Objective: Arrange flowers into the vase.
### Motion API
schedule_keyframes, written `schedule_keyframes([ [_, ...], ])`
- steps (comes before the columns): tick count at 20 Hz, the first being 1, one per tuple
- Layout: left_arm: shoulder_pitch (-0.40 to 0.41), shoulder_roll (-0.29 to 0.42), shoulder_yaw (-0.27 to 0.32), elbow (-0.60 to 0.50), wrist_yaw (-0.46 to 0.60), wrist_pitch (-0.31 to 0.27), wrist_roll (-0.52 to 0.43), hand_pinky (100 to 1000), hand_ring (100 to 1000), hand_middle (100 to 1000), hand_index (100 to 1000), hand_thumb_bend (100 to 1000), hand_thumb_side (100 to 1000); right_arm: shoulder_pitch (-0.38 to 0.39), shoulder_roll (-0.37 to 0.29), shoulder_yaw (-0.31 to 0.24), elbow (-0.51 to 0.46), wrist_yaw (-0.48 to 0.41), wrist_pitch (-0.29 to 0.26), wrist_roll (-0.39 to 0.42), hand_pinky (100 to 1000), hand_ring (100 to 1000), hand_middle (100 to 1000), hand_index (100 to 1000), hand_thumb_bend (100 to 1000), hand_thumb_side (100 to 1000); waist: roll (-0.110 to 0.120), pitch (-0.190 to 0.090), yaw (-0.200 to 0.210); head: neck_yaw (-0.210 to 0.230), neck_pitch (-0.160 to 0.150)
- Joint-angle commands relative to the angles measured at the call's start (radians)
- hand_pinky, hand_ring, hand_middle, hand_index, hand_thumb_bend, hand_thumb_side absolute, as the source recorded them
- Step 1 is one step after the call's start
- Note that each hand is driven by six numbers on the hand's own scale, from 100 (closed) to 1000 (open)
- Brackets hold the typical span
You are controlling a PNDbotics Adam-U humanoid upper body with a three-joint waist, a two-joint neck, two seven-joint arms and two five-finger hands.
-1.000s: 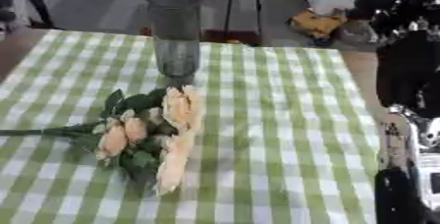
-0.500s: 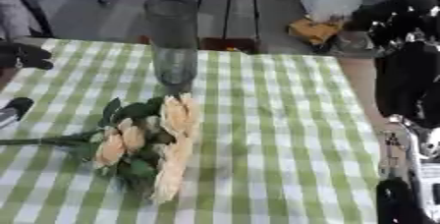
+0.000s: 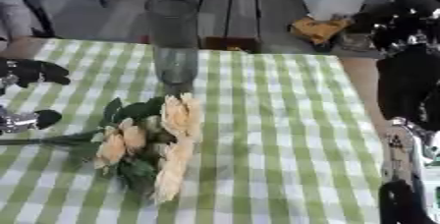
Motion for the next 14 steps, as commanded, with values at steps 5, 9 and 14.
schedule_keyframes([
  [5,-0.004,-0.009,-0.015,0.038,0.024,0.023,0.019,812,1000,1000,1000,270,887,-0.01,-0.011,-0.004,-0.022,-0.008,0.003,0.003,634,666,606,796,100,1000,0.002,-0.009,-0.004,0.001,-0.013],
  [9,0.012,-0.008,-0.033,0.056,0.044,0.003,0.047,805,1000,1000,1000,296,882,-0.012,-0.01,-0.004,-0.022,-0.009,0.003,0.001,634,664,605,796,100,1000,0.0,-0.006,-0.006,-0.003,-0.014],
  [14,0.036,0.026,-0.056,0.05,0.02,-0.047,0.084,815,999,1000,1000,351,901,-0.013,-0.012,-0.003,-0.022,-0.011,0.004,0.002,634,662,604,796,100,1000,0.001,-0.002,-0.009,-0.01,-0.014],
])
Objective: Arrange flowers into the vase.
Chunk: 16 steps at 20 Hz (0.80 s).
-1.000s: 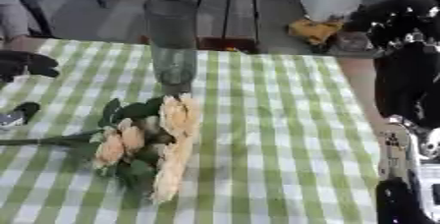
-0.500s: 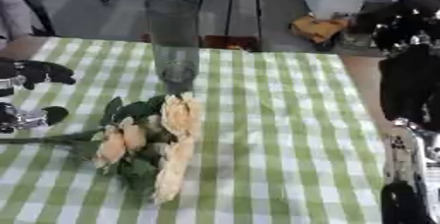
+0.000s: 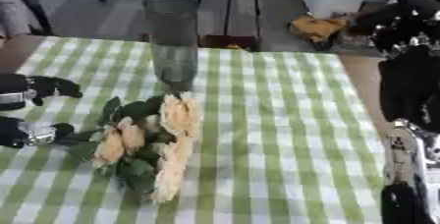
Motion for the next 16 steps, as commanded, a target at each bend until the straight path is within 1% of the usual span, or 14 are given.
schedule_keyframes([
  [1,0.001,0.052,-0.002,-0.021,-0.012,-0.029,0.019,817,998,1000,1000,371,919,-0.013,-0.013,-0.003,-0.022,-0.007,0.002,0.0,634,662,604,796,100,1000,0.005,-0.01,-0.002,-0.007,-0.006],
  [4,0.018,0.063,-0.006,-0.027,-0.012,-0.039,0.016,819,999,1000,1000,374,932,-0.014,-0.012,-0.002,-0.022,-0.008,0.003,0.002,635,661,604,796,100,1000,0.006,-0.006,-0.003,-0.01,-0.005],
  [12,0.054,0.074,-0.017,-0.007,-0.028,-0.043,0.015,809,996,1000,1000,366,925,-0.018,-0.011,-0.003,-0.022,-0.012,0.004,0.004,635,659,602,795,100,1000,0.004,0.002,-0.009,-0.013,-0.007],
  [14,0.058,0.071,-0.02,0.003,-0.048,-0.039,0.041,804,982,1000,1000,334,887,-0.018,-0.01,-0.003,-0.022,-0.012,0.005,0.005,636,657,601,796,100,1000,0.004,0.004,-0.009,-0.012,-0.009],
  [16,0.06,0.068,-0.029,0.012,-0.086,-0.033,0.086,799,978,1000,1000,326,877,-0.019,-0.01,-0.003,-0.022,-0.013,0.005,0.005,636,657,600,796,100,1000,0.002,0.006,-0.01,-0.009,-0.012],
])
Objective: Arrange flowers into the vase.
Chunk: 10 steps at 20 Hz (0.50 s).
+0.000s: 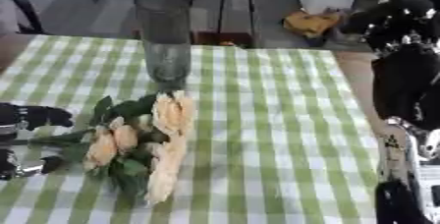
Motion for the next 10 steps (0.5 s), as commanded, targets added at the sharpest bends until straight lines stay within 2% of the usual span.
schedule_keyframes([
  [1,-0.009,0.024,-0.004,0.011,-0.05,0.009,0.065,797,978,1000,1000,322,867,-0.01,-0.01,-0.003,-0.022,-0.011,0.001,0.001,636,657,600,796,100,1000,0.004,-0.012,-0.001,0.004,-0.012],
  [5,-0.01,0.004,-0.009,0.047,-0.072,0.03,0.142,801,997,1000,1000,302,873,-0.009,-0.01,-0.005,-0.022,-0.011,0.002,0.001,637,656,598,796,100,1000,0.002,-0.011,-0.002,0.004,-0.01],
  [10,-0.02,-0.023,-0.003,0.096,-0.064,0.047,0.179,810,1000,1000,1000,304,877,-0.008,-0.009,-0.006,-0.022,-0.012,0.003,0.001,637,656,598,796,100,1000,0.0,-0.01,-0.002,0.005,-0.007],
])
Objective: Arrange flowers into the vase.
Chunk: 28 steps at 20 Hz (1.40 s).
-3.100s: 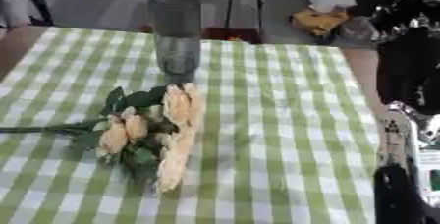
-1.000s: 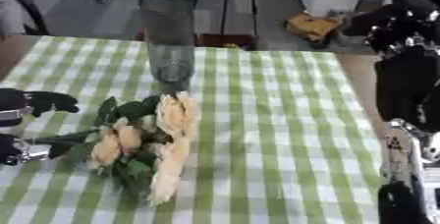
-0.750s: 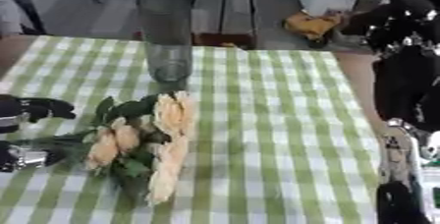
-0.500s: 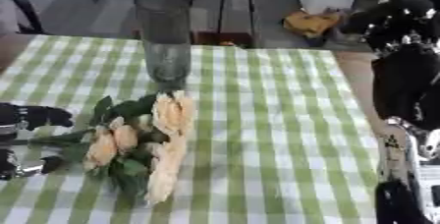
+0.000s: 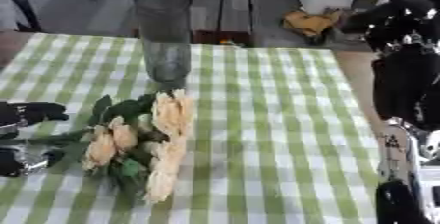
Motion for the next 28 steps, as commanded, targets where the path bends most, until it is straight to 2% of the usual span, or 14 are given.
schedule_keyframes([
  [1,-0.021,0.001,0.011,0.024,-0.003,0.005,0.015,819,1000,1000,1000,320,890,-0.008,-0.009,-0.006,-0.022,-0.009,0.001,-0.001,637,656,597,795,100,1000,0.004,-0.011,-0.002,0.002,-0.006],
  [6,-0.022,-0.012,0.028,0.075,0.007,-0.012,-0.023,833,1000,1000,1000,376,918,-0.007,-0.01,-0.008,-0.022,-0.01,0.002,-0.003,638,657,597,795,100,1000,0.003,-0.007,-0.003,0.0,0.0],
  [12,-0.025,-0.026,0.036,0.118,0.001,-0.041,-0.006,821,1000,1000,1000,373,914,-0.006,-0.01,-0.009,-0.022,-0.011,0.004,-0.004,639,657,596,794,100,1000,0.002,-0.003,-0.003,-0.005,0.001],
  [18,-0.035,-0.04,0.028,0.137,-0.034,-0.09,0.037,811,1000,1000,1000,368,850,-0.005,-0.008,-0.01,-0.022,-0.011,0.007,-0.004,639,658,595,794,100,1000,0.002,-0.002,-0.005,-0.002,-0.005],
  [21,-0.037,-0.048,0.017,0.144,-0.066,-0.122,0.052,809,1000,1000,1000,371,855,-0.005,-0.008,-0.011,-0.022,-0.012,0.007,-0.004,640,658,595,794,100,1000,0.0,-0.001,-0.006,0.002,-0.009],
  [27,-0.047,-0.068,0.001,0.177,-0.103,-0.144,0.053,802,987,1000,1000,369,832,-0.005,-0.008,-0.011,-0.022,-0.013,0.009,-0.003,640,658,595,795,100,1000,-0.003,0.0,-0.006,0.011,-0.015],
  [28,-0.049,-0.071,0.0,0.181,-0.114,-0.146,0.056,775,955,1000,1000,363,793,-0.004,-0.008,-0.011,-0.022,-0.013,0.009,-0.003,641,659,594,795,100,1000,-0.003,0.0,-0.006,0.012,-0.016],
])
